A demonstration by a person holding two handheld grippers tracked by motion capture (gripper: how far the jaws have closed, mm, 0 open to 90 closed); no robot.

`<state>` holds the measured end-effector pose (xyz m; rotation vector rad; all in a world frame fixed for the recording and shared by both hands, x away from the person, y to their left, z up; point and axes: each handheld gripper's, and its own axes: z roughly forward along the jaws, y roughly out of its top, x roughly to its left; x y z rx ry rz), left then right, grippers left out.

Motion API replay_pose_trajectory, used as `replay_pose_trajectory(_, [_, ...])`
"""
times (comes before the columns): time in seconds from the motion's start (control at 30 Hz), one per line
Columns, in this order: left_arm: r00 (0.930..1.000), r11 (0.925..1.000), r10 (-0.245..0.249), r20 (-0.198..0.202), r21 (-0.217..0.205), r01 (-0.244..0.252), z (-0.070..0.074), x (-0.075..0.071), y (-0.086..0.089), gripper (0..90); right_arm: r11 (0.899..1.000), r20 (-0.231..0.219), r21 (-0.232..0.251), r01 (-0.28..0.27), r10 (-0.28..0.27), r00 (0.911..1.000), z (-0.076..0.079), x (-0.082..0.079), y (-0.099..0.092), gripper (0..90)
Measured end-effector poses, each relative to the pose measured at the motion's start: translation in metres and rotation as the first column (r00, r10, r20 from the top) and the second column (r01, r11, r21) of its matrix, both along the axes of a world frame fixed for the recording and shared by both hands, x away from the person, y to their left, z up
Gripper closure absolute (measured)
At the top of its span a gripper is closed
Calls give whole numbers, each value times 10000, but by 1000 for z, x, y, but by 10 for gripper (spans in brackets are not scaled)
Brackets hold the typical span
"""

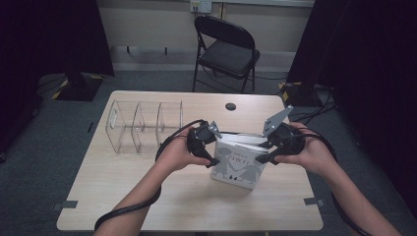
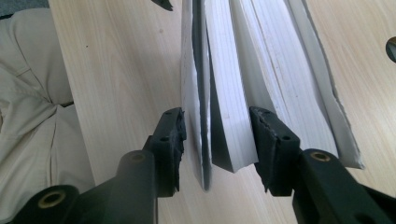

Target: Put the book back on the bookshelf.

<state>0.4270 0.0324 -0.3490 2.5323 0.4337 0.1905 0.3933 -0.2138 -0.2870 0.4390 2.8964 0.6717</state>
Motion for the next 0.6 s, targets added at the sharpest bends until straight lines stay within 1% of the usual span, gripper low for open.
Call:
replay_pose_trajectory(0.03, [9999,9999,-62,123,158,60,2,2,-3,205,10000,-7,-7,0,0,10000,0,0,0,558])
replay_pose_trajectory(0.13, [9992,9991,-333,221,284,327,7,3,-11,214,10000,-17,4,4,-4,10000,0,0,0,558])
replay_pose_trajectory(0.2, [9980,9979,-484,399,449,466,9,3,-16,219,10000,13,-7,-28,28,10000,-1,0,0,559])
replay_pose_trajectory(0.27, [9971,9976,-613,444,340,598,12,3,-21,218,10000,20,4,-32,32,10000,-1,0,-1,558])
replay_pose_trajectory(0.3, [9970,9975,-640,440,329,626,12,2,-22,219,10000,74,10,-49,49,10000,-2,0,-1,558])
replay_pose_trajectory(0.4, [9946,9958,-866,579,346,847,13,2,-28,217,10000,53,-17,-52,52,10000,-3,0,-1,558])
replay_pose_trajectory(0.43, [9939,9952,-940,569,337,922,13,2,-30,219,10000,27,-34,-30,30,10000,-4,0,-1,558])
replay_pose_trajectory(0.5, [9925,9936,-1097,536,323,1081,13,1,-33,235,10000,-15,-40,-51,51,10000,-5,0,-2,558])
replay_pose_trajectory(0.53, [9909,9919,-1244,522,339,1227,13,1,-34,266,10000,-28,-68,-52,52,10000,-5,0,-3,558])
replay_pose_trajectory(0.57, [9901,9912,-1269,604,443,1244,14,0,-35,289,10000,-8,-76,-29,29,10000,-6,-1,-3,557])
replay_pose_trajectory(0.6, [9912,9919,-1202,554,483,1176,14,-1,-36,283,9999,-5,-109,-37,37,10000,-6,0,-4,557])
